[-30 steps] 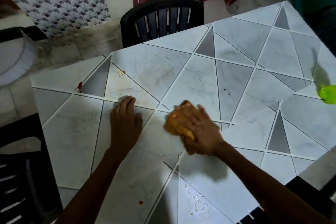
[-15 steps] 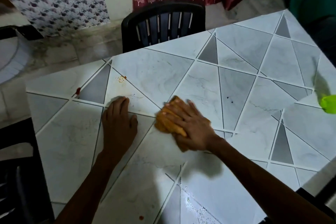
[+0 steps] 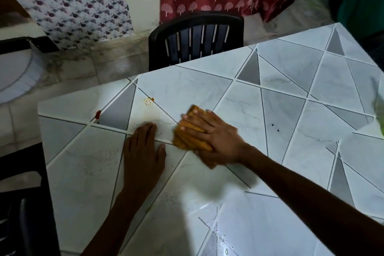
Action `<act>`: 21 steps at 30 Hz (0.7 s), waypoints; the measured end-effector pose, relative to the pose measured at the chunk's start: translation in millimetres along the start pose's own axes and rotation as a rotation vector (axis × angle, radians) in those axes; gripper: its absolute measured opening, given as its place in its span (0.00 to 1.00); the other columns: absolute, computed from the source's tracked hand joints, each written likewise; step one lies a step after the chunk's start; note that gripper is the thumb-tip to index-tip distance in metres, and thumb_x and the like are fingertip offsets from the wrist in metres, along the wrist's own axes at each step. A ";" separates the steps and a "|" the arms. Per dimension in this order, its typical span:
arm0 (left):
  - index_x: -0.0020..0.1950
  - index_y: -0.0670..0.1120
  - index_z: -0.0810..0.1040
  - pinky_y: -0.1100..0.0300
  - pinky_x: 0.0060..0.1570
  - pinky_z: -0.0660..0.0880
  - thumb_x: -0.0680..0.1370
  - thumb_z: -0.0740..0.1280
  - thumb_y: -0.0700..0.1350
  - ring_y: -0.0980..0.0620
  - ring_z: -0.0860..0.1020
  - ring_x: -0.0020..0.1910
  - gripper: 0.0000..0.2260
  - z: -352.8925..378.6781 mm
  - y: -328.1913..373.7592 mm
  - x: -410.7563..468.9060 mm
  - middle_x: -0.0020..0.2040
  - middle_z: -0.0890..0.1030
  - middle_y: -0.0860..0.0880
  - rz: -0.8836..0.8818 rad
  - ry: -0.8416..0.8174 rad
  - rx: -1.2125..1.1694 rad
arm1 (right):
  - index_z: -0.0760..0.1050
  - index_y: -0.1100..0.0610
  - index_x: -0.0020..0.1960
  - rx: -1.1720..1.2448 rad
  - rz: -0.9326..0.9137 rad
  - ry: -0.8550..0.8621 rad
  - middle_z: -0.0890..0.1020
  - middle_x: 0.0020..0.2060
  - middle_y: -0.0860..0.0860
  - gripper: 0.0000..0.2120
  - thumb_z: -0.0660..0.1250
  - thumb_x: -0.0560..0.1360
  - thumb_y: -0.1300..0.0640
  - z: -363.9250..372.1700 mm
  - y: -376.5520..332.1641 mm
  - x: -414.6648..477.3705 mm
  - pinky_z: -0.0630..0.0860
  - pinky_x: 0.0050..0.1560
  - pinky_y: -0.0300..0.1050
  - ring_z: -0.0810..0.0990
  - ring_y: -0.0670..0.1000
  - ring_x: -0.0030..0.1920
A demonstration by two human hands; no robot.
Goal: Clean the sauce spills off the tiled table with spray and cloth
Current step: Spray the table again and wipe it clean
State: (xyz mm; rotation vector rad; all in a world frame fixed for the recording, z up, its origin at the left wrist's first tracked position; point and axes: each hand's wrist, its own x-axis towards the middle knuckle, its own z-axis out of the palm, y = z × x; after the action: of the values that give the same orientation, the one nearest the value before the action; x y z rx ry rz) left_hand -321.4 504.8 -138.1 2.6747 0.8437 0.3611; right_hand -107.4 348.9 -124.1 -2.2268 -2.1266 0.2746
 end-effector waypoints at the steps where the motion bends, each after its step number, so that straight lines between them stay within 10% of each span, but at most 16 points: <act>1: 0.72 0.41 0.70 0.46 0.66 0.65 0.77 0.63 0.49 0.41 0.70 0.68 0.25 1.0 1.4 -0.2 0.70 0.72 0.42 -0.004 -0.002 0.000 | 0.54 0.45 0.82 0.004 -0.003 -0.011 0.50 0.82 0.47 0.37 0.62 0.77 0.38 -1.6 13.6 -13.9 0.49 0.79 0.62 0.45 0.54 0.82; 8: 0.67 0.43 0.74 0.47 0.61 0.67 0.73 0.64 0.50 0.42 0.71 0.65 0.23 -2.5 2.3 10.1 0.66 0.74 0.44 -0.090 0.017 -0.038 | 0.42 0.52 0.83 0.218 1.064 0.133 0.43 0.82 0.56 0.39 0.49 0.80 0.33 -3.3 8.6 103.1 0.39 0.76 0.70 0.37 0.64 0.80; 10: 0.66 0.44 0.75 0.47 0.58 0.68 0.74 0.64 0.49 0.42 0.72 0.64 0.21 -2.8 -1.4 20.6 0.65 0.74 0.44 -0.121 0.013 -0.062 | 0.41 0.52 0.83 0.188 1.000 0.135 0.43 0.82 0.57 0.39 0.48 0.80 0.34 0.4 -8.7 122.1 0.39 0.76 0.70 0.37 0.64 0.80; 15: 0.65 0.44 0.75 0.47 0.55 0.70 0.74 0.65 0.48 0.42 0.71 0.63 0.20 -3.0 -6.6 29.3 0.63 0.74 0.44 -0.125 0.011 -0.075 | 0.52 0.45 0.82 0.023 0.102 0.057 0.49 0.82 0.48 0.36 0.60 0.78 0.38 1.6 -2.9 26.6 0.48 0.80 0.60 0.44 0.55 0.82; 21: 0.67 0.46 0.74 0.46 0.57 0.69 0.76 0.63 0.51 0.42 0.71 0.64 0.21 0.9 -13.0 34.2 0.65 0.73 0.45 -0.118 0.017 -0.089 | 0.51 0.45 0.82 0.064 0.668 0.166 0.51 0.82 0.46 0.34 0.54 0.79 0.35 0.5 39.0 35.4 0.51 0.77 0.67 0.46 0.56 0.82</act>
State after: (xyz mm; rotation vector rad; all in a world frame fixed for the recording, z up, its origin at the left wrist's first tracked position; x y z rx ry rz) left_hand -300.6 534.9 -138.8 2.5301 0.9624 0.3847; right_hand -67.7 382.1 -134.2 -2.7305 -1.2203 0.1644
